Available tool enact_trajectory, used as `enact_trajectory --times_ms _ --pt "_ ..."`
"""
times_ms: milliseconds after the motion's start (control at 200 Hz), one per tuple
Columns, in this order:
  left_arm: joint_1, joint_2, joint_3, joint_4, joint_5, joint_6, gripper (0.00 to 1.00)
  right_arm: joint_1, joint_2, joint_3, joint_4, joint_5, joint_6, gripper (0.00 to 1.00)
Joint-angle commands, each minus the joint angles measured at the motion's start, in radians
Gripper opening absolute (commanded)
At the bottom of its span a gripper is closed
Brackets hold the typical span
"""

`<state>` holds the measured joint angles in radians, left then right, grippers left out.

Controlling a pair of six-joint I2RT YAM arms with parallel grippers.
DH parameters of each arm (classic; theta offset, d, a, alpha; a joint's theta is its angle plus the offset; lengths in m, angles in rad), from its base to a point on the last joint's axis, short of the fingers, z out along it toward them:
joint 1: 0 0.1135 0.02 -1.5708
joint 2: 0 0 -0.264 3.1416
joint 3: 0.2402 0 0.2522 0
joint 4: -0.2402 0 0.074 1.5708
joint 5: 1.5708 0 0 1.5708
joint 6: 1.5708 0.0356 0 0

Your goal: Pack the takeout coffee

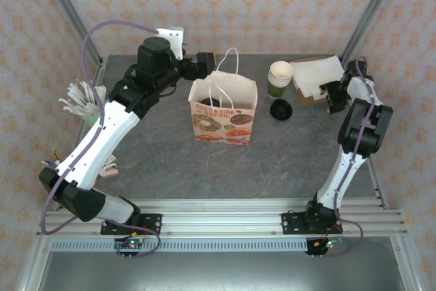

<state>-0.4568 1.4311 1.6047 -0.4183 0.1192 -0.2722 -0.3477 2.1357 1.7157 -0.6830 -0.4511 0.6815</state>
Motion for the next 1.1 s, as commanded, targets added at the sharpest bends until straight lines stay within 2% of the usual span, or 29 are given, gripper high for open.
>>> enact_trajectory --times_ms 0,165,255,310,420,656,801,951,1026,1096 --pt "0.007 -0.013 -0.045 0.018 -0.159 -0.063 1.0 0.004 0.025 0.065 0.015 -0.006 0.027 0.71" --pt "0.01 -0.017 -0.044 0.004 -0.189 -0.062 1.0 0.004 -0.007 0.009 0.078 0.025 0.035 0.5" --pt "0.01 -0.008 -0.03 -0.006 -0.19 -0.055 1.0 0.003 -0.016 -0.005 0.117 0.013 0.038 0.43" --pt "0.01 -0.001 -0.017 -0.017 -0.189 -0.052 1.0 0.003 -0.013 -0.006 0.136 -0.004 0.049 0.44" --pt "0.011 0.006 -0.001 -0.03 -0.188 -0.048 1.0 0.007 -0.038 -0.049 0.214 -0.015 0.085 0.54" --pt "0.01 0.009 -0.014 -0.019 -0.193 -0.062 1.0 0.01 -0.082 -0.164 0.413 -0.048 0.15 0.56" --pt "0.01 0.019 -0.003 -0.02 -0.187 -0.065 1.0 0.015 -0.068 -0.155 0.433 -0.035 0.16 0.56" --pt "0.01 0.02 -0.003 -0.021 -0.192 -0.071 1.0 0.019 -0.115 -0.219 0.521 -0.007 0.18 0.61" --pt "0.01 0.024 -0.003 -0.016 -0.194 -0.071 1.0 0.019 -0.105 -0.222 0.526 -0.013 0.186 0.59" --pt "0.01 0.03 0.005 -0.013 -0.192 -0.069 1.0 0.02 -0.09 -0.223 0.528 -0.016 0.201 0.49"
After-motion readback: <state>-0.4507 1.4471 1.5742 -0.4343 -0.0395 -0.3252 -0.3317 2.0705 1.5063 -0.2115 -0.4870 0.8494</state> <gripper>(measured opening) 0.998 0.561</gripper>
